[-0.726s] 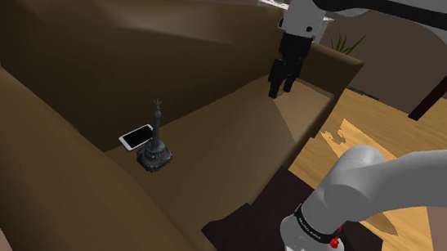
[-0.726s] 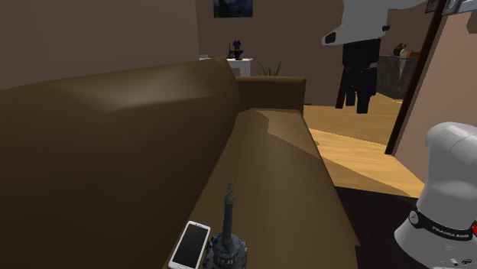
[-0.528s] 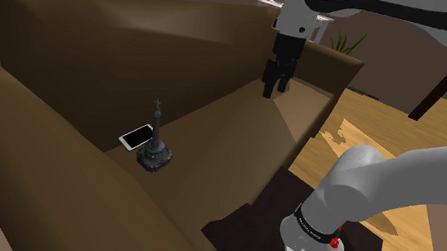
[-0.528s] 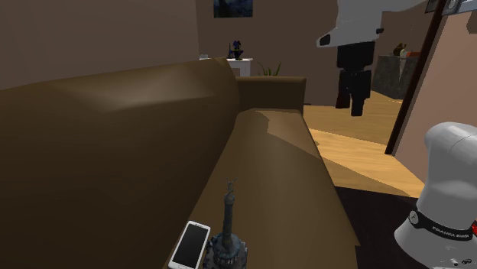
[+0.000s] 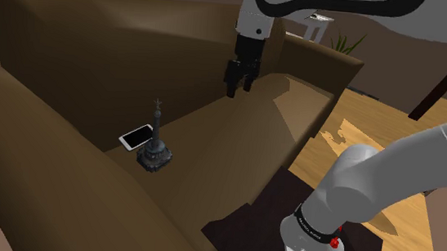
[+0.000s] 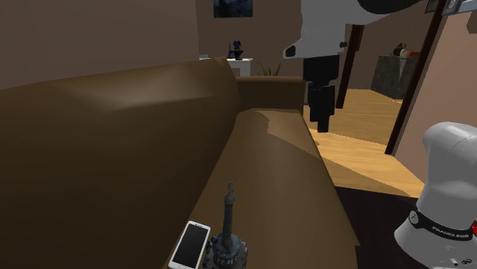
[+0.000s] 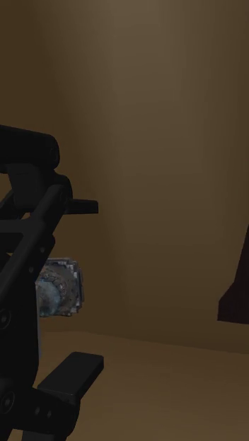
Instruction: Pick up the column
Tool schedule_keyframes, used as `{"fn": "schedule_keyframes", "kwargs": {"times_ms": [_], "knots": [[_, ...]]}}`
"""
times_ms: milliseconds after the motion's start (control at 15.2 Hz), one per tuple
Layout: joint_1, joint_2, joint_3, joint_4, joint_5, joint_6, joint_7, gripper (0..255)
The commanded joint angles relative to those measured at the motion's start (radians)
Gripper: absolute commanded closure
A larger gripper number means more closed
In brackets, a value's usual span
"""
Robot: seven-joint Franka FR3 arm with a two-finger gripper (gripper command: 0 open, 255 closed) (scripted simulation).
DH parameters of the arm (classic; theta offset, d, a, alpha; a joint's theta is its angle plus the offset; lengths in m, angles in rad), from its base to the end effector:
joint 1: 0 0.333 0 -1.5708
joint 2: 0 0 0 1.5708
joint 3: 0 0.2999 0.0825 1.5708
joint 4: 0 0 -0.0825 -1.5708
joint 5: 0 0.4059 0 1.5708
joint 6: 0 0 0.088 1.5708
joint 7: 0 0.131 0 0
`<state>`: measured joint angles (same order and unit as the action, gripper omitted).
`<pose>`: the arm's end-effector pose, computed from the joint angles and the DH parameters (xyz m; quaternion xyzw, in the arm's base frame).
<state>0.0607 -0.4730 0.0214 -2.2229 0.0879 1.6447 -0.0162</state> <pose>0.4224 0.0464 0.5072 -0.9970 -0.0421 0.0537 0.0370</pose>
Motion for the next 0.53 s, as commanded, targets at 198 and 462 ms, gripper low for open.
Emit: {"fn": "schedule_keyframes", "kwargs": {"times_ms": [198,462], "knots": [[0.029,0.155,0.039,0.088,0.019,0.084,0.017,0],[0.051,0.288,0.070,0.185,0.023,0.132,0.035,0]]}}
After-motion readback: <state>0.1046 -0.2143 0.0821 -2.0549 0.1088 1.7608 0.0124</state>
